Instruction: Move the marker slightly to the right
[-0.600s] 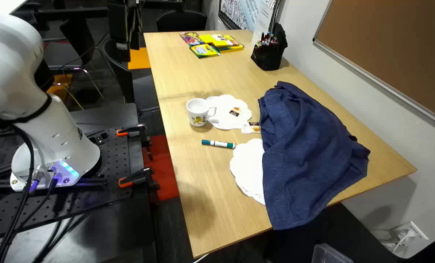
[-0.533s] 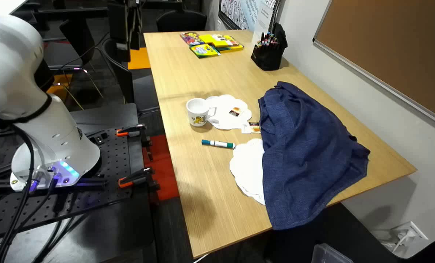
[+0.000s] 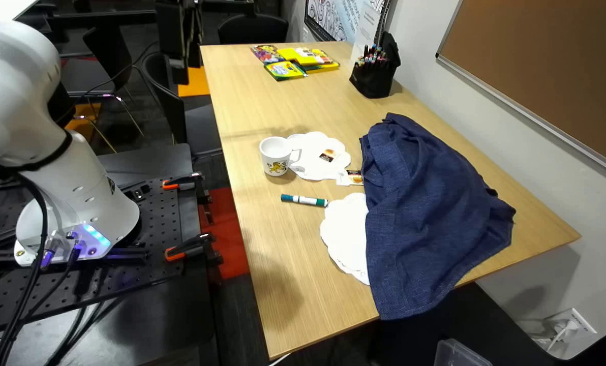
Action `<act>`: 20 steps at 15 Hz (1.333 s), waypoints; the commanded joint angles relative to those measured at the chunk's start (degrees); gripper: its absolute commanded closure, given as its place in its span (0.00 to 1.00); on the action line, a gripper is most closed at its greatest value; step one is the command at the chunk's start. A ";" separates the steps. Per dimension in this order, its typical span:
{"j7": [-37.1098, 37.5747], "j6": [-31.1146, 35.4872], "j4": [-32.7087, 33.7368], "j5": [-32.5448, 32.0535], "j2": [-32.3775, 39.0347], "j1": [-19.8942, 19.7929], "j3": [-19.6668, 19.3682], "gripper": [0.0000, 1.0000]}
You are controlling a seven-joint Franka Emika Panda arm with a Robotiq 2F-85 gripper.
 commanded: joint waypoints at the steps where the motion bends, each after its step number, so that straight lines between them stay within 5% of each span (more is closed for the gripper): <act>1: 2.09 6.68 1.24 1.26 3.58 -0.72 -0.40 0.00; 12: 11.04 39.37 -0.16 -3.40 23.23 -4.88 2.56 0.00; 20: 15.72 53.13 1.44 -9.32 42.10 -8.27 1.40 0.00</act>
